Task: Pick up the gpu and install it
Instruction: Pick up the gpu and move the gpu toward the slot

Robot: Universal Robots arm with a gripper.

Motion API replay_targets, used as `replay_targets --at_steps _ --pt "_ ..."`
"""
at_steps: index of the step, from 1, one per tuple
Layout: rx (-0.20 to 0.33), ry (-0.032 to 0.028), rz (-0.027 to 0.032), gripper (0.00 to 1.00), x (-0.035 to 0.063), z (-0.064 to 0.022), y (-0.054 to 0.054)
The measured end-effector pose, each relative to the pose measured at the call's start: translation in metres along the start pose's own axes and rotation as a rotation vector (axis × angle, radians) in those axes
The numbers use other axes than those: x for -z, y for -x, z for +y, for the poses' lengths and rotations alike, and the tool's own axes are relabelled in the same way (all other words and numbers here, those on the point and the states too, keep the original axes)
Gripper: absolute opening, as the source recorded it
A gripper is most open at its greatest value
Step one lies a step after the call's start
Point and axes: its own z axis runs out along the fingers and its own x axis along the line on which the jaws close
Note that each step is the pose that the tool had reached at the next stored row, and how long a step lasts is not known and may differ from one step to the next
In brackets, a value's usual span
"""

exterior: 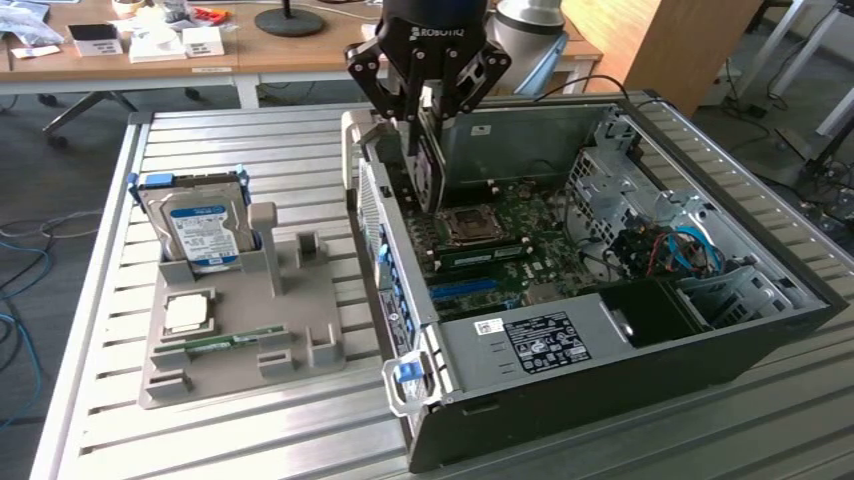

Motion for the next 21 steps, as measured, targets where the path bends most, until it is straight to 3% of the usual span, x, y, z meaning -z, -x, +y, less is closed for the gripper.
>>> replay_targets --at_steps 21 --pt "0.0 0.0 0.0 0.27 -0.0004 0.0007 0.017"
